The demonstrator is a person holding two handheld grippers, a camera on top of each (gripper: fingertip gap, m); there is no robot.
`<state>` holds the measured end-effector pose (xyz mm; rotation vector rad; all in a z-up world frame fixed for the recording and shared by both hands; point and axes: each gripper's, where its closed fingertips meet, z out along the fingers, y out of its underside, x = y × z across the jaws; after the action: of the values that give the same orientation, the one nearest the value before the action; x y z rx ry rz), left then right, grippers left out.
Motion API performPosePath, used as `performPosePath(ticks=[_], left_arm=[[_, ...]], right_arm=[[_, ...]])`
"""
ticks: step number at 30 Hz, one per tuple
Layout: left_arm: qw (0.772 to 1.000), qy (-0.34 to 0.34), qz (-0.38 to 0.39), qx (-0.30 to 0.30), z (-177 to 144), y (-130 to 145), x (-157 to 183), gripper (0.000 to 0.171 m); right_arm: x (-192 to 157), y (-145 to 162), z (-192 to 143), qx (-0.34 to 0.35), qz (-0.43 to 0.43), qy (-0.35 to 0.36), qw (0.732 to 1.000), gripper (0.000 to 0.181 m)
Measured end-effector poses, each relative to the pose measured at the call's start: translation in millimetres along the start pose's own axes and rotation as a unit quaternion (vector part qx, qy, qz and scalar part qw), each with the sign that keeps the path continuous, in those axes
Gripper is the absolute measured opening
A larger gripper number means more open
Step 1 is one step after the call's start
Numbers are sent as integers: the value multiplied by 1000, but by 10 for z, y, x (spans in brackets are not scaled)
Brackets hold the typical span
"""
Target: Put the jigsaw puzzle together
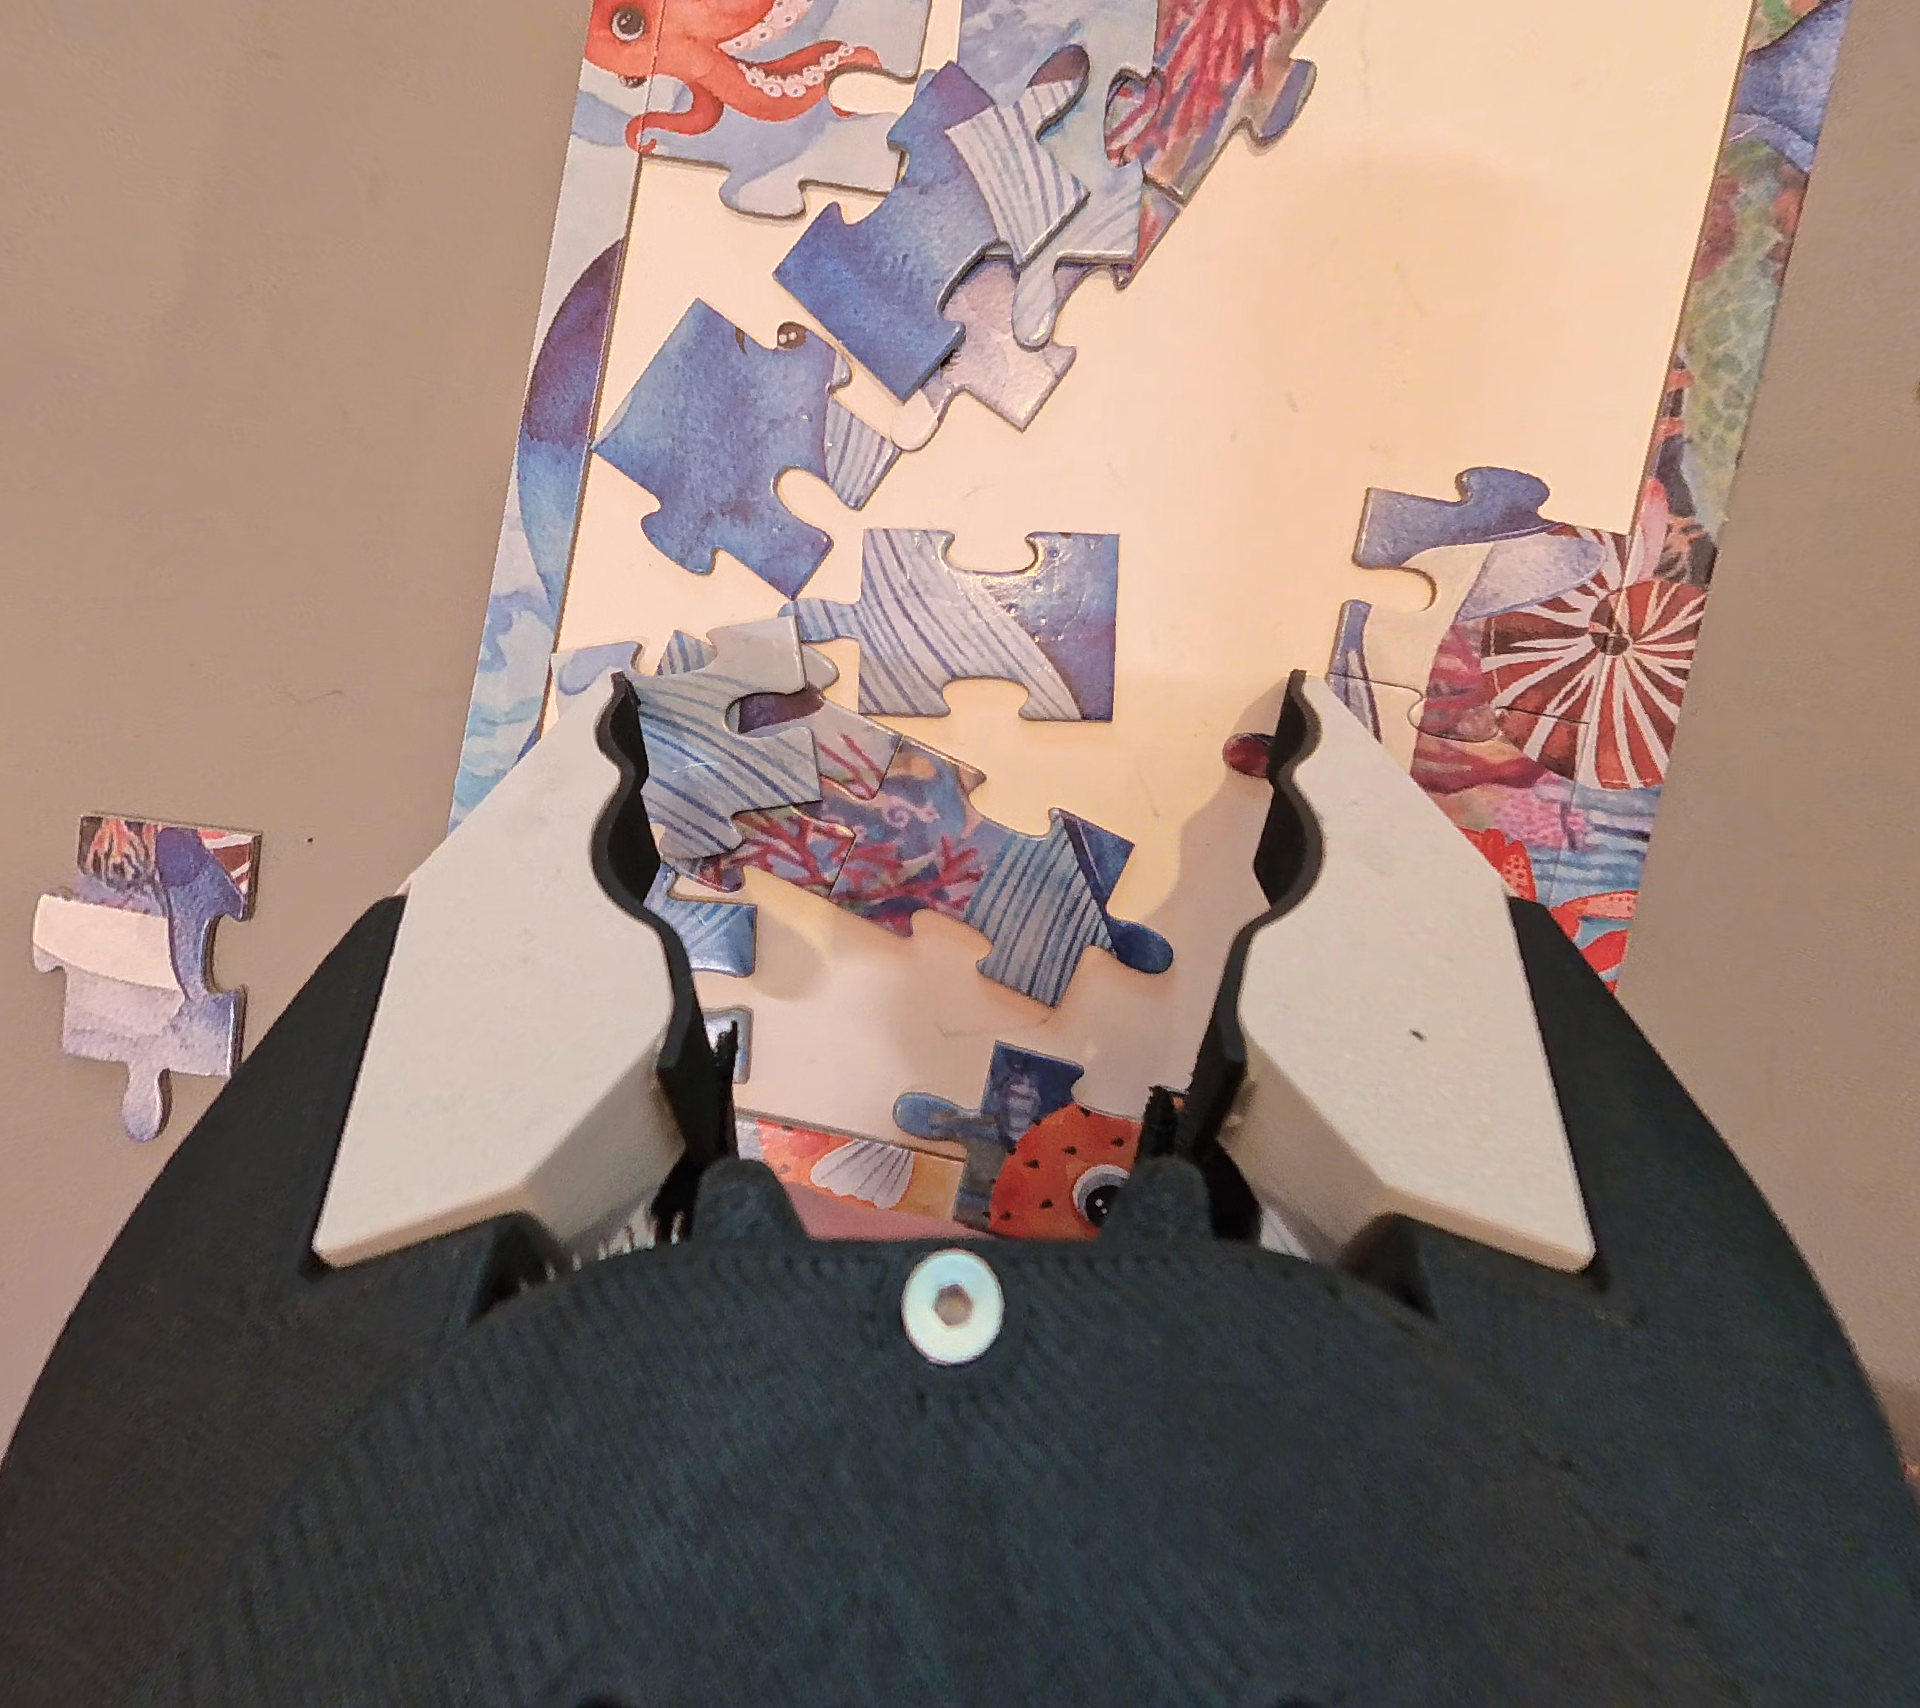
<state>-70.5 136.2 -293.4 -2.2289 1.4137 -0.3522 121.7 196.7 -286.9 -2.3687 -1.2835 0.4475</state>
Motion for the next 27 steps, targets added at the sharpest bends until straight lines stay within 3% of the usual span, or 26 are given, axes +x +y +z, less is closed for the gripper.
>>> performPosePath(ticks=[3,5,11,14,19,22,27], left_arm=[[1000,0,-1,0,-2,0,-1,117],[1000,-2,-2,-2,-11,7,-9,116],[1000,-20,-11,12,-110,-4,-105,115],[1000,-25,-11,8,-120,27,-123,114],[1000,-26,-10,8,-128,30,-127,114],[1000,-27,-11,11,-142,26,-133,114],[999,-32,-11,12,-150,18,-147,114]], right_arm=[[179,100,-109,-39,-1,66,997,46],[116,17,-159,-34,-16,74,997,50],[-569,-504,-3,16,-71,-16,997,52],[-790,-627,194,4,-89,-39,995,53],[-846,-687,451,-20,-87,-34,995,50],[-869,-724,463,-15,-79,-47,996,31],[-824,-686,431,-20,-80,-38,996,31]])
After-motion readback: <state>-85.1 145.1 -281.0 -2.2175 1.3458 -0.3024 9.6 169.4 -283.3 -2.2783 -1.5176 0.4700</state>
